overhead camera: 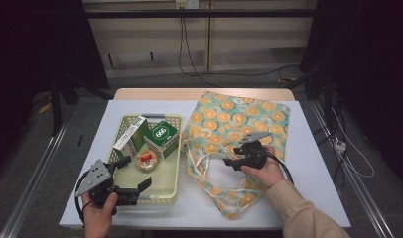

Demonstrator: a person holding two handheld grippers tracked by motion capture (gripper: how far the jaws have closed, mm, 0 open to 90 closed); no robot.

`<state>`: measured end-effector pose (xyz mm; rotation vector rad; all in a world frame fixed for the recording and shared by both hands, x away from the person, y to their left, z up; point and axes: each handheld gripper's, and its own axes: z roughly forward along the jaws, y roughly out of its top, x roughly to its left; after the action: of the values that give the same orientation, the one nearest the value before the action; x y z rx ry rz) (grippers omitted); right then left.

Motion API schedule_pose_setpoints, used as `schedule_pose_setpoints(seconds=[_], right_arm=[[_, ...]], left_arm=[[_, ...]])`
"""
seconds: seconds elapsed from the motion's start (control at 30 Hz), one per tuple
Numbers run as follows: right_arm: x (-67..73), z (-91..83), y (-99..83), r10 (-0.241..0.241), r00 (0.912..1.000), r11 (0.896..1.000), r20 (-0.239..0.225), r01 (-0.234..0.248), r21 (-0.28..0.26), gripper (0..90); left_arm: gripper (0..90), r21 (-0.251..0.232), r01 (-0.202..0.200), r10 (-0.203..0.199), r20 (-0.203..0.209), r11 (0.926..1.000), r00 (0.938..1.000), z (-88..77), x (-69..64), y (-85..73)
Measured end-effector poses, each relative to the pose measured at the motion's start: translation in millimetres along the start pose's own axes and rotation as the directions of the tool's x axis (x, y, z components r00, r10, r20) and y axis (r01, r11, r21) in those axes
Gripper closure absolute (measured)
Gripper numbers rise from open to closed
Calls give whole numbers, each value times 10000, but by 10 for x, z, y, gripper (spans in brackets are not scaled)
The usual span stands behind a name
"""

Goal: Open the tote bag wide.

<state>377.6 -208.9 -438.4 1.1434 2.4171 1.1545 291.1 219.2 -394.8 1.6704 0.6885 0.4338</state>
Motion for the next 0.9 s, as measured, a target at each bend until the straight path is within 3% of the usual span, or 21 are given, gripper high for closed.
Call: schedule_pose_setpoints(seconds=[0.1, 0.23, 0.3, 0.4, 0.5, 0.63, 0.7, 0.77, 0.9], right_arm=[[62, -189, -14, -429, 9989, 9974, -188, 417, -581, 272], [213, -320, -62, -654, 9947, 9945, -796, 585, -867, 251], [303, -348, -93, -685, 9895, 9952, -1274, 588, -783, 259], [407, -400, -98, -1025, 9814, 9933, -1622, 921, -705, 263], [461, -424, -106, -856, 9753, 9942, -2038, 702, -815, 250], [564, -395, -143, -995, 9666, 9941, -2361, 864, -652, 183], [609, -378, -177, -1258, 9527, 9913, -2767, 1098, -725, 197], [651, -364, -199, -1511, 9474, 9883, -2822, 1389, -627, 208], [646, -332, -238, -1768, 9376, 9842, -2993, 1704, -477, 319]], left_arm=[[23, 24, -28, 28, -42, 10000, 10000, 0, -2, 4], [23, 65, -31, 32, -62, 10000, 10000, -2, -6, 2], [23, 93, -34, 35, -91, 10000, 10000, 1, -5, 2], [23, 106, -47, 48, -88, 9999, 9999, 0, -3, 3], [23, 84, -31, 32, -106, 10000, 9999, -2, 3, 5], [23, 42, 17, -16, -82, 10000, 10000, 6, 6, 5], [23, 100, -54, 55, -55, 9999, 10000, 10, 12, 7], [23, 121, -10, 11, -57, 9999, 10000, 16, 13, 5], [23, 166, 75, -74, -24, 9998, 10000, 30, 22, -6]])
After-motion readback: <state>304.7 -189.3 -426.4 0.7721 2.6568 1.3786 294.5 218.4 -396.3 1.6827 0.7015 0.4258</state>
